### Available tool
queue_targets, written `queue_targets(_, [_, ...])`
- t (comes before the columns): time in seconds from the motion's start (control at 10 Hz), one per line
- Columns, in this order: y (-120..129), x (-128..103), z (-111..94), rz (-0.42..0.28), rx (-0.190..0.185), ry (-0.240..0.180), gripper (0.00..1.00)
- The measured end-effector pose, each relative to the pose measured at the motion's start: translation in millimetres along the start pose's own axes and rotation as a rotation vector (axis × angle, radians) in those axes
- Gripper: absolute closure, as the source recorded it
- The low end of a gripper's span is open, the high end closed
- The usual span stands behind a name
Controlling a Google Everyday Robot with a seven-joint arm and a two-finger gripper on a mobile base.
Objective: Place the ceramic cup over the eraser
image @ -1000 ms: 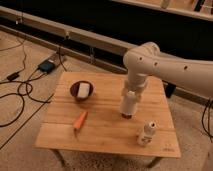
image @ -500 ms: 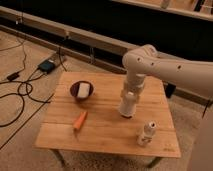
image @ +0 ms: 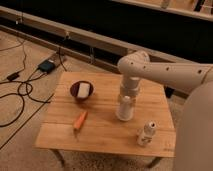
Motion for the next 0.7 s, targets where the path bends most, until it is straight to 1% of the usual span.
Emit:
queue_targets(0.1, [2, -3, 4, -0.011, -0.004, -0.014, 1.00])
queue_targets(0.3, [4, -3, 11, -0.028, 0.001, -0.024, 1.00])
queue_targets(0.5, [1, -1, 17, -0.033, 0.016, -0.022, 0.84])
queue_targets(0.7, [-1, 1, 21, -0.029, 0.024, -0.020, 0.64])
